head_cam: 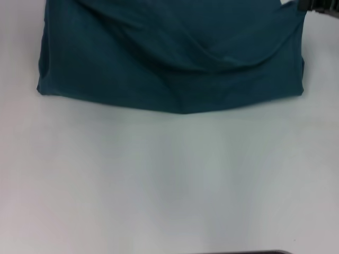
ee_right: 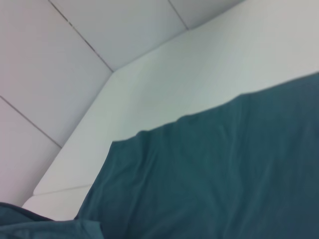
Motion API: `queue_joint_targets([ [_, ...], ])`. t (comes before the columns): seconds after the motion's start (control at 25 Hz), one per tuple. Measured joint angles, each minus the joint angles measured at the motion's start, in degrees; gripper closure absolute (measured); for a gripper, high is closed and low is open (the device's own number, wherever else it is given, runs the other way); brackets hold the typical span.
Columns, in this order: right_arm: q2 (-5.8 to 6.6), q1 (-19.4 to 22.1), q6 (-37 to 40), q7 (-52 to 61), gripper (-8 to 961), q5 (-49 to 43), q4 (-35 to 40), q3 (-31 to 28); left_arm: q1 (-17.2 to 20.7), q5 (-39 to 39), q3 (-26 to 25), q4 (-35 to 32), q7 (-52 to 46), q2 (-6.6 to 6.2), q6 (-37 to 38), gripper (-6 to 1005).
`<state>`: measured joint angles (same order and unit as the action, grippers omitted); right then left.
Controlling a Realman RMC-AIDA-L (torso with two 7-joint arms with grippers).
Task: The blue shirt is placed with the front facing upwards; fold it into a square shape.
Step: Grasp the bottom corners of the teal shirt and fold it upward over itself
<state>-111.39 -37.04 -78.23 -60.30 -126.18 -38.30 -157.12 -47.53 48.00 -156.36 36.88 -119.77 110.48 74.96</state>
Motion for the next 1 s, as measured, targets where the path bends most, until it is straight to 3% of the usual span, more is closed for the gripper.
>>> queue_joint_targets([
  [0.48, 0.41, -1.5, 3.1, 1.9, 902, 1.6, -1.3, 3.4, 0.0, 2.2, 0.3, -0.1, -0.8, -0.22, -3.1, 990],
  [1.0, -0.50, -1.9, 13.6, -1.5, 902, 1.8, 5.6, 5.7, 1.7, 2.9, 0.4, -4.9, 1.7, 0.88, -10.4, 991],
])
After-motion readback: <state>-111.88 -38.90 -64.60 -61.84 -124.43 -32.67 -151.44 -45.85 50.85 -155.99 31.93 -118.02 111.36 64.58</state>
